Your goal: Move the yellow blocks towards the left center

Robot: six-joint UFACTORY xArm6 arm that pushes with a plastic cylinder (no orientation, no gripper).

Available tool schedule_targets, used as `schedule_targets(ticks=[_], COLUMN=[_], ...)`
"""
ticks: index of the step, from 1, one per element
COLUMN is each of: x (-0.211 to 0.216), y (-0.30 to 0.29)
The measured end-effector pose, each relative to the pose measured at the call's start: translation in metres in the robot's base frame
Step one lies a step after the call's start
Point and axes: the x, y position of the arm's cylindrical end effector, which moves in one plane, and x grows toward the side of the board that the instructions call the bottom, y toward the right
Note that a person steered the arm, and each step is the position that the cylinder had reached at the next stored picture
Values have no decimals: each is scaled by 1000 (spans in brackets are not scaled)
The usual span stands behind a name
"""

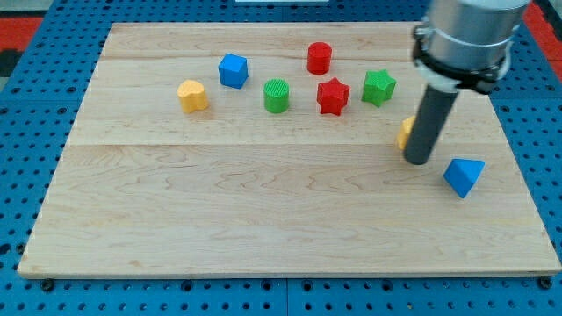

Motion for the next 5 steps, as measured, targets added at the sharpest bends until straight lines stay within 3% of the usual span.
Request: schedule_targets(ticks=[1, 2, 3, 5], x=[2, -24, -28, -42], y=[28, 57, 44, -136])
